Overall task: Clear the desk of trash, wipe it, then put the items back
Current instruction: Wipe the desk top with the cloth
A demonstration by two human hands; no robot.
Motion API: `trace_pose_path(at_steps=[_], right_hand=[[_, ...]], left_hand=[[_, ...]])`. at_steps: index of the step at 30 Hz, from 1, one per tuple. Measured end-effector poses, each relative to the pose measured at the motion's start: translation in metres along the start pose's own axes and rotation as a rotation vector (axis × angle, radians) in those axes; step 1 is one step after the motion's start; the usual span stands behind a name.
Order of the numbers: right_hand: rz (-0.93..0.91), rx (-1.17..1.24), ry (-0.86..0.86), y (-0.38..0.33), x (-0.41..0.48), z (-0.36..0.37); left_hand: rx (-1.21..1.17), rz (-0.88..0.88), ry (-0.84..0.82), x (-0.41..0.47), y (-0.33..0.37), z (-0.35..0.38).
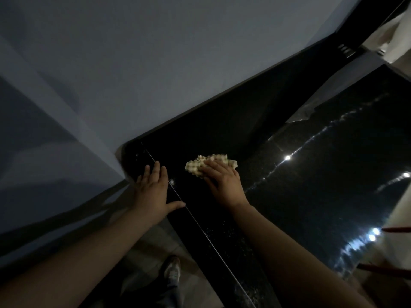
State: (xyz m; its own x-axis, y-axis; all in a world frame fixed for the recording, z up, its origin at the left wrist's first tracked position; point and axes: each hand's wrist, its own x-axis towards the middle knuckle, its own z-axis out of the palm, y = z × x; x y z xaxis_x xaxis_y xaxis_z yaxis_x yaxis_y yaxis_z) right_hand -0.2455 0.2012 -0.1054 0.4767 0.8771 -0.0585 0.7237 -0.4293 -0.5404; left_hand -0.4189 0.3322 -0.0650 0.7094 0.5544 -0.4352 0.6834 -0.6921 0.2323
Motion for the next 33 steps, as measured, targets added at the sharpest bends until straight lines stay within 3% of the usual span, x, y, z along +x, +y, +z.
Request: trace_pose_path(at_steps=[6,10,21,33], right_hand=[[0.020,-0.009,0.013,0.004,-0.024,-0.004],[0.036,0.023,-0.004,0.008,-0.041,-0.008],[0.066,0.037,0.010,0.019,-0.091,-0.017],[0.095,0.020,0.056,0.031,-0.133,-0.020]], left_hand=[[-0.001,0.017,-0.075,-0.029,0.027,0.024],[-0.076,-0.077,-0.033,-0.039,0.040,0.035],[-0.114,-0.084,-0.017,-0.035,0.040,0.041],[-0.008,-0.108,-0.046,-0.037,0.045,0.037]])
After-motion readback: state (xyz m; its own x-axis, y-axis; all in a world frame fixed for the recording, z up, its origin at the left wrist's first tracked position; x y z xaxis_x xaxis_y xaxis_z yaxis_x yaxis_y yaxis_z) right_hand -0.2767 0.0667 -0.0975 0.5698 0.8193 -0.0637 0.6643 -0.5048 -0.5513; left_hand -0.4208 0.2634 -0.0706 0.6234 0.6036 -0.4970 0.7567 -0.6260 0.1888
